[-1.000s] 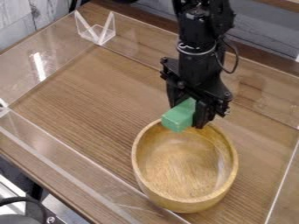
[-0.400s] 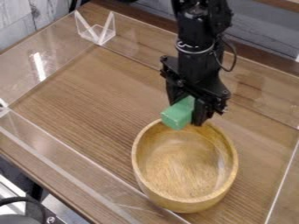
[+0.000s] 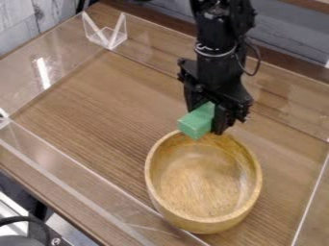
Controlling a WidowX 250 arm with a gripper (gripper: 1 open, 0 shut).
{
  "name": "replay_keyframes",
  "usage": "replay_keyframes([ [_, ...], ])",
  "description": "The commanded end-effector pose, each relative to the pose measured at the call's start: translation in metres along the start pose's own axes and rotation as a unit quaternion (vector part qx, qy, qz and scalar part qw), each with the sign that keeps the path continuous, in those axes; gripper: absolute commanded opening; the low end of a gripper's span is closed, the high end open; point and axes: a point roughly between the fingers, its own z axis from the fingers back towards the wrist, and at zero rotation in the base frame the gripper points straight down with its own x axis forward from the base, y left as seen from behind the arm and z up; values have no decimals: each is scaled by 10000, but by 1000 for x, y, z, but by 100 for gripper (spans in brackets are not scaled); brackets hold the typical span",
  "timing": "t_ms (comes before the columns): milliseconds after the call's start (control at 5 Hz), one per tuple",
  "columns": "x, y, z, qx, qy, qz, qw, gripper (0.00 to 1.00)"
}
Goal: Remove the green block from inside the brown bowl and put it on the table
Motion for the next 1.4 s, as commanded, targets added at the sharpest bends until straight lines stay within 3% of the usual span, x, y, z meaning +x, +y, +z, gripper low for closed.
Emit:
replay_keyframes([
  [0,14,7,12,79,-311,-6,9995,0],
  [200,14,9,13,48,-296,0,9996,100],
  [800,12,18,33,-50,-339,-3,9994,100],
  [1200,11,21,34,-85,-349,-35,9993,100],
])
